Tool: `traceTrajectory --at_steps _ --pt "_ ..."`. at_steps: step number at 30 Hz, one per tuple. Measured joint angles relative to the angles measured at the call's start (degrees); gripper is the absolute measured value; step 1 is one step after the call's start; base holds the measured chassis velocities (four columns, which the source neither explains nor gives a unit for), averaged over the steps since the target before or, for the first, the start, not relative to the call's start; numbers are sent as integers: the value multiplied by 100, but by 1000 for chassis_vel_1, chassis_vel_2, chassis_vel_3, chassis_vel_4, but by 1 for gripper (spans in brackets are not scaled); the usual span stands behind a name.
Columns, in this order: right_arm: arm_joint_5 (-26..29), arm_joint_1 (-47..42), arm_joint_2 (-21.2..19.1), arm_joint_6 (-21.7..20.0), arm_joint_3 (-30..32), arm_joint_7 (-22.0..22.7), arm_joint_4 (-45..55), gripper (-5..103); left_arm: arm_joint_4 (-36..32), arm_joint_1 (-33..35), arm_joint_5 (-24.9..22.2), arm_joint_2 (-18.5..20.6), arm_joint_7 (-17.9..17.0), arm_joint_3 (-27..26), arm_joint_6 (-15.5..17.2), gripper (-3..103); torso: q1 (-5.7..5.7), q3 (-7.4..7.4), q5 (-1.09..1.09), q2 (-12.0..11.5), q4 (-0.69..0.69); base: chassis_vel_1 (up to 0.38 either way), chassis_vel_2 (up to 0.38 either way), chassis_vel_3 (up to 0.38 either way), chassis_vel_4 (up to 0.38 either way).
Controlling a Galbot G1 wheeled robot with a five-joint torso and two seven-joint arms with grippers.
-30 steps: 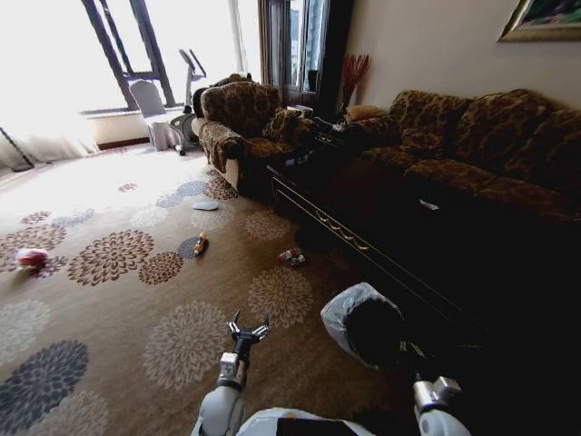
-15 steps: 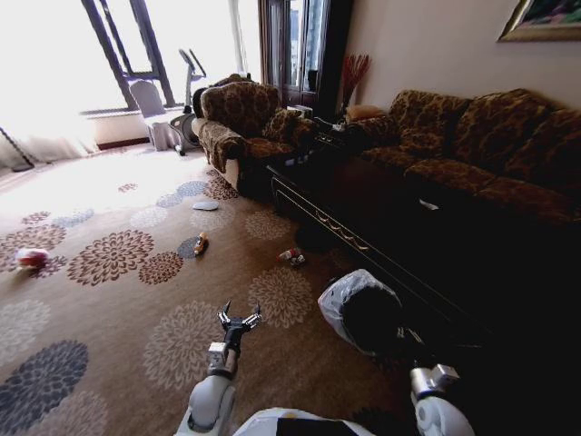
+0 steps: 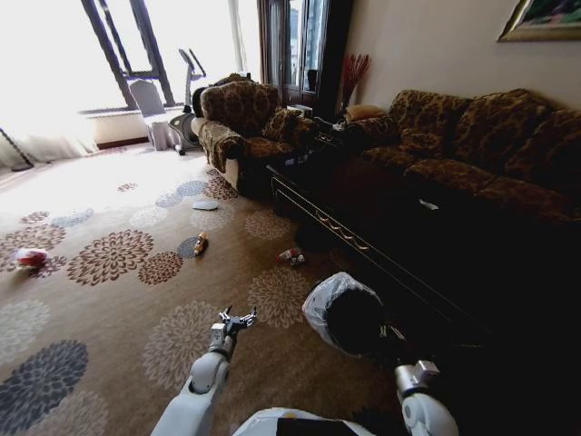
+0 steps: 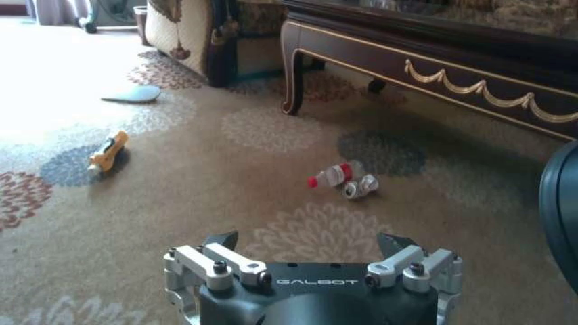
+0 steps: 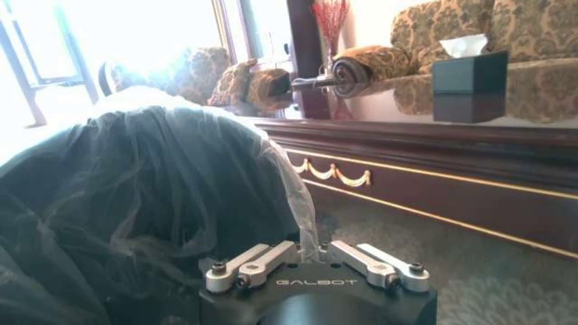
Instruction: Pick up the trash from the ground and place it into the trash bin.
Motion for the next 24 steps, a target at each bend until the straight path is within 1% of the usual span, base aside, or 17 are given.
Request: traceTrajectory --at_steps 1,2,9,15,18,20,24 --pt "-14 -2 4 1 -10 -2 0 0 33 -18 0 13 17 7 -18 100 0 0 0 0 0 0 0 0 0" --pt "-69 -5 29 9 -37 -9 1 0 172 -84 -1 69 101 52 -103 100 0 0 1 0 1 -69 48 30 -29" --pt "-151 31 88 52 -59 -15 -75 0 505 -252 16 122 171 172 -260 100 -2 -1 -1 1 0 -114 112 87 -113" --pt "-191 59 175 110 -112 -19 -124 0 732 -321 44 153 195 284 -335 100 -1 -1 2 0 2 -224 229 221 -235" --pt "-201 27 200 144 -116 -15 -136 0 854 -357 61 163 211 354 -389 100 2 1 -2 0 0 -282 269 269 -269" --pt "-201 2 209 161 -117 -12 -138 0 929 -386 69 165 218 390 -425 100 4 1 0 -1 0 -254 256 253 -238" --pt "-205 -81 222 187 -137 2 -139 0 1159 -480 126 155 253 467 -509 100 8 3 1 -2 0 -149 194 177 -128"
